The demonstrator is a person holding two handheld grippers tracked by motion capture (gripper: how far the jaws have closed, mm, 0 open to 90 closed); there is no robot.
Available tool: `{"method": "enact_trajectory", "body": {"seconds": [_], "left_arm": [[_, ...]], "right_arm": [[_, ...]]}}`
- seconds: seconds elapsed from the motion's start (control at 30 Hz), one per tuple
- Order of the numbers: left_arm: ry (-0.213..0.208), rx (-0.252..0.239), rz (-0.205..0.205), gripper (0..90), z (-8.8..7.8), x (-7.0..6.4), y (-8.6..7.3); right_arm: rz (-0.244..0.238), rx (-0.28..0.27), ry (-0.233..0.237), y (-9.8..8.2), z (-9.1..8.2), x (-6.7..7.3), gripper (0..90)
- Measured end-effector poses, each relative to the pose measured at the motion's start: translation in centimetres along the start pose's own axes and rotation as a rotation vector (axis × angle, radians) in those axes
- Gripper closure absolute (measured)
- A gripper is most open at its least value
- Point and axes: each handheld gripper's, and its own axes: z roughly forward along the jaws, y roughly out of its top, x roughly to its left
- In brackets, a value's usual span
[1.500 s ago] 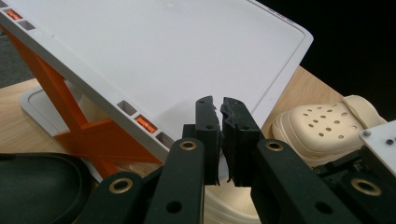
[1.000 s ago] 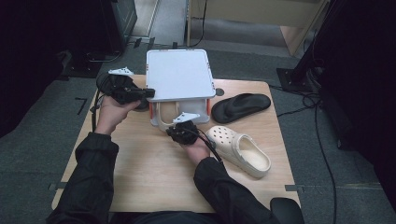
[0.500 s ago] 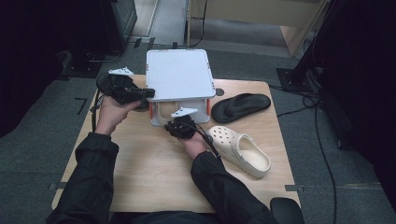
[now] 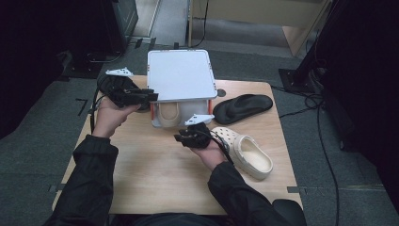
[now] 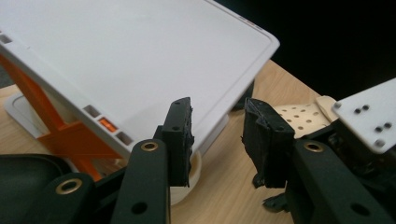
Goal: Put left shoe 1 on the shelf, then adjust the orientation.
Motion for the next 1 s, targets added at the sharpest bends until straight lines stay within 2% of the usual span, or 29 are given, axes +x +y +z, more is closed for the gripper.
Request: {"method": "enact_trajectory", "body": {"seconds": [0.1, 0.17, 0.3, 0.47, 0.73, 0.83, 0.9, 1.0], "left_arm": [[-0.009, 0.010, 0.011, 60.3, 0.0, -0.9, -0.1], [-0.028, 0.000, -0.005, 60.3, 0.1, -1.3, -0.5], [-0.016, 0.017, 0.003, 59.9, 0.7, -2.2, -1.4], [-0.014, 0.035, 0.003, 58.4, 1.1, -3.2, -2.8], [-0.002, 0.058, 0.026, 57.5, 2.3, -3.9, -4.8], [-0.002, 0.092, 0.040, 56.8, 2.9, -4.1, -5.2], [0.003, 0.079, 0.050, 56.0, 3.2, -4.2, -5.6], [-0.006, 0.081, 0.037, 55.9, 3.7, -4.4, -6.1]], "right_arm": [[0.004, -0.016, 0.003, -0.6, -2.1, 0.0, 65.9], [0.007, -0.017, 0.007, -1.1, -3.4, -0.3, 65.6], [0.017, -0.016, 0.008, -2.4, -5.4, -0.5, 65.3], [0.027, -0.031, -0.016, -3.9, -7.9, -0.9, 64.8], [0.043, -0.037, -0.061, -5.8, -10.5, -1.6, 63.9], [0.046, -0.035, -0.081, -6.5, -11.4, -1.9, 63.9], [0.046, -0.028, -0.103, -7.0, -12.1, -2.0, 63.9], [0.072, -0.033, -0.113, -7.6, -12.9, -2.4, 63.9]]}}
